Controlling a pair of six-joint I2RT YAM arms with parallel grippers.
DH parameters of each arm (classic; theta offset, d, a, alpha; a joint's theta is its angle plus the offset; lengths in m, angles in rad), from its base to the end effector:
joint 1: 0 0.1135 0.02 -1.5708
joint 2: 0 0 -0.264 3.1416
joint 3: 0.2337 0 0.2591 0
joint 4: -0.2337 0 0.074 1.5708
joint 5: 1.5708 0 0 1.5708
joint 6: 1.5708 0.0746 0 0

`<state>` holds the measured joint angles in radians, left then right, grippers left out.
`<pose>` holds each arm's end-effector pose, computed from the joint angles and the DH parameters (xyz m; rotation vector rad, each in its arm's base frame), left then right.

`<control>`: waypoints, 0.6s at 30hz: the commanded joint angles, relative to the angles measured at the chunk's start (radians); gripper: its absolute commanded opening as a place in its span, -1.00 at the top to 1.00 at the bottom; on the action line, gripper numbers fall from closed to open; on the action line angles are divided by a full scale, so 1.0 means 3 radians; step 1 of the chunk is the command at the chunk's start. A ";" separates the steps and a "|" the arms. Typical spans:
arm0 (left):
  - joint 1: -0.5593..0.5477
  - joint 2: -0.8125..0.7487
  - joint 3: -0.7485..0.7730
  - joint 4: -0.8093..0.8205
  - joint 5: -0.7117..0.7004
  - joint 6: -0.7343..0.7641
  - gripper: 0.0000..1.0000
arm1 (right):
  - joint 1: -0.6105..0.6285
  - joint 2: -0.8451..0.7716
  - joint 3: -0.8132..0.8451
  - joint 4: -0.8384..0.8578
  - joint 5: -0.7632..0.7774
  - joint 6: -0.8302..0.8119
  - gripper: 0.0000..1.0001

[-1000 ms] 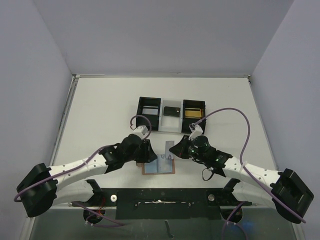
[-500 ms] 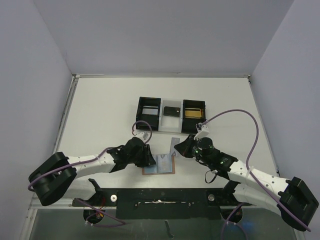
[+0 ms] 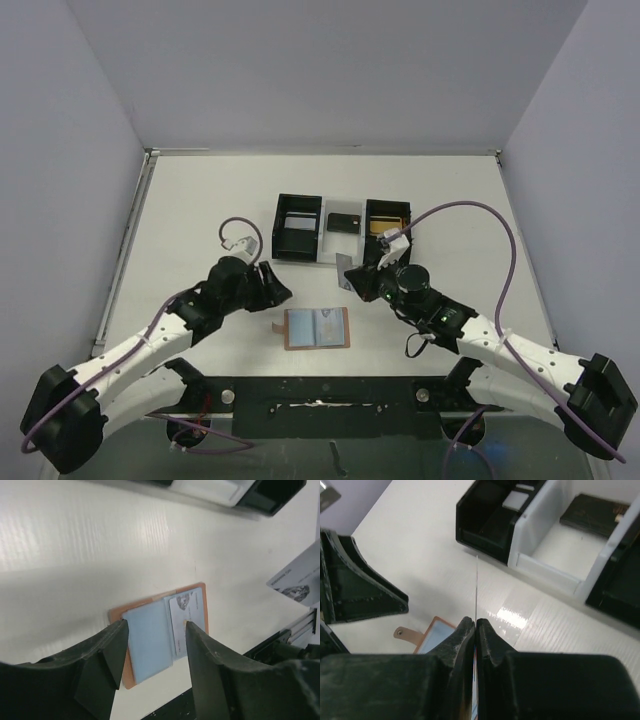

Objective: Take the credit cards out of the card holder

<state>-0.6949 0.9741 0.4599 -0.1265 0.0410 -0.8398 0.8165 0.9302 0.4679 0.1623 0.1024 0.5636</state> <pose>0.1822 -0.1558 0.1714 -0.1466 2.3559 -0.8570 0.1810 0.1815 0.2226 -0.1735 1.9518 0.8418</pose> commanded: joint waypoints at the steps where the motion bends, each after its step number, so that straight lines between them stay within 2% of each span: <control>1: 0.0556 -0.0280 0.0456 -0.0529 0.0344 0.0336 0.02 | 0.0148 0.0026 0.0158 0.0637 0.0177 -0.1051 1.00; 4: 0.1036 -0.0337 0.0640 -0.0708 0.0594 0.0597 -0.13 | 0.0170 0.0156 0.0234 0.0862 0.0158 -0.1488 1.00; 6: 0.1279 -0.0270 0.0859 -0.0896 0.0638 0.0802 -0.22 | 0.0173 0.0328 0.0545 0.0667 0.0138 -0.1804 1.00; 10: 0.1739 -0.0096 0.1162 -0.1154 0.0911 0.1079 -0.27 | 0.0105 0.0918 0.1277 0.0050 0.0217 -0.2152 1.00; 15: 0.1885 -0.0142 0.1139 -0.1165 0.0599 0.1249 -0.41 | 0.0055 0.1640 0.2115 -0.0481 -0.0141 -0.2387 1.00; 18: 0.1893 -0.0258 0.0968 -0.1049 0.0493 0.1243 -0.44 | 0.0030 0.2091 0.2624 -0.0845 -0.0114 -0.2437 1.00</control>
<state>-0.1356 0.9405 0.7734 -0.4599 0.2264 -0.5182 0.8371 1.4349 1.1023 0.0692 0.0917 -0.0883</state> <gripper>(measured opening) 0.694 0.029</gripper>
